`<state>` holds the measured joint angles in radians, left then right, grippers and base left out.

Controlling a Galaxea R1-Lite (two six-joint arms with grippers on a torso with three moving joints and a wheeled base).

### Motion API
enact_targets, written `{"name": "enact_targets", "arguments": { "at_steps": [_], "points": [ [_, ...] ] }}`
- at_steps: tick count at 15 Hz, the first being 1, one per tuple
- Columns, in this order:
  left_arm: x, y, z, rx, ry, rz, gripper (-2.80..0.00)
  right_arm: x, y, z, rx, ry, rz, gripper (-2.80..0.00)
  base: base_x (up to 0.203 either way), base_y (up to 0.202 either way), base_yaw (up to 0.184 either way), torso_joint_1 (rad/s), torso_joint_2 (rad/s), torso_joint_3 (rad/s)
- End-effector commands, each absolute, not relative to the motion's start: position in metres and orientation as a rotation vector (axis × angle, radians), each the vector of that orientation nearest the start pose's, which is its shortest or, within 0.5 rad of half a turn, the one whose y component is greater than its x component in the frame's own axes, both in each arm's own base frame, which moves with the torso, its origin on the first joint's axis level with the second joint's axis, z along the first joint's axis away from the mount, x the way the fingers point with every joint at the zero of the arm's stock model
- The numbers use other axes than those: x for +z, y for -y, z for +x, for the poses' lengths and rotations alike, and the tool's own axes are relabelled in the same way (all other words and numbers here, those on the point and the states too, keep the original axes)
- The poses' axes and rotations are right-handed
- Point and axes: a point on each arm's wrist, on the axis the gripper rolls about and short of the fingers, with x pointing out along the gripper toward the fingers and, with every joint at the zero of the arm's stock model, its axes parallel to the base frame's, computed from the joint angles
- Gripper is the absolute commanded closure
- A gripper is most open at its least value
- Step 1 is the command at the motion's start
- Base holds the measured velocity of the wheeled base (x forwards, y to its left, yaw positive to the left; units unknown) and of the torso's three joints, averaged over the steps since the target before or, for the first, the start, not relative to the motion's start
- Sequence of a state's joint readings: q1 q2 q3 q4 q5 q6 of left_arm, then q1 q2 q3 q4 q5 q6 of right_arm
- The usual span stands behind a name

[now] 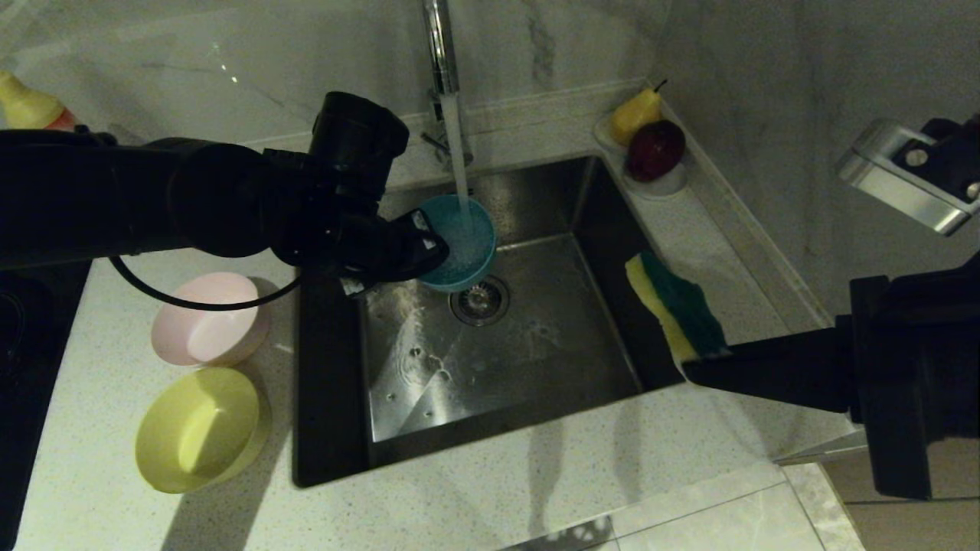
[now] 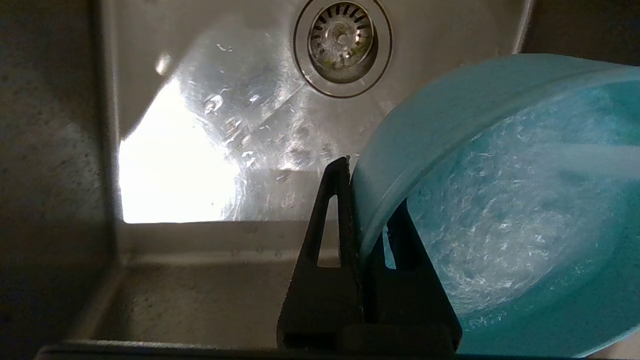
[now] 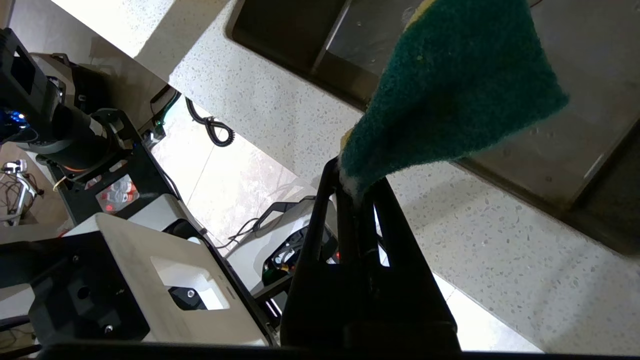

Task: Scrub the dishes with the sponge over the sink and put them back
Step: Wash the bowl

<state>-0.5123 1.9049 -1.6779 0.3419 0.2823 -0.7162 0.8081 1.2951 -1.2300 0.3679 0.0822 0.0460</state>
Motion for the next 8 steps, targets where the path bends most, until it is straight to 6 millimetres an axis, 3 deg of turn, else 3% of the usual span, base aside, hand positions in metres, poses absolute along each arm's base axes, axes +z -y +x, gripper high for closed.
{"name": "enact_targets", "arguments": {
  "at_steps": [1,3,8],
  "points": [
    [0.268,0.170,0.315,-0.020,-0.565,-0.478,0.00,0.311,-0.137,0.128,0.867,-0.432,-0.114,0.00,0.000,0.000,0.000,0.000,0.00,0.000],
    [0.269,0.164,0.309,0.042,-0.532,-0.454,0.00,0.309,-0.137,0.128,0.868,-0.437,-0.116,0.00,0.000,0.000,0.000,0.000,0.00,0.000],
    [0.294,0.144,0.279,0.110,-0.378,-0.431,0.00,0.309,-0.134,0.125,0.866,-0.432,-0.123,0.00,0.000,0.000,0.000,0.000,0.00,0.000]
  ]
}}
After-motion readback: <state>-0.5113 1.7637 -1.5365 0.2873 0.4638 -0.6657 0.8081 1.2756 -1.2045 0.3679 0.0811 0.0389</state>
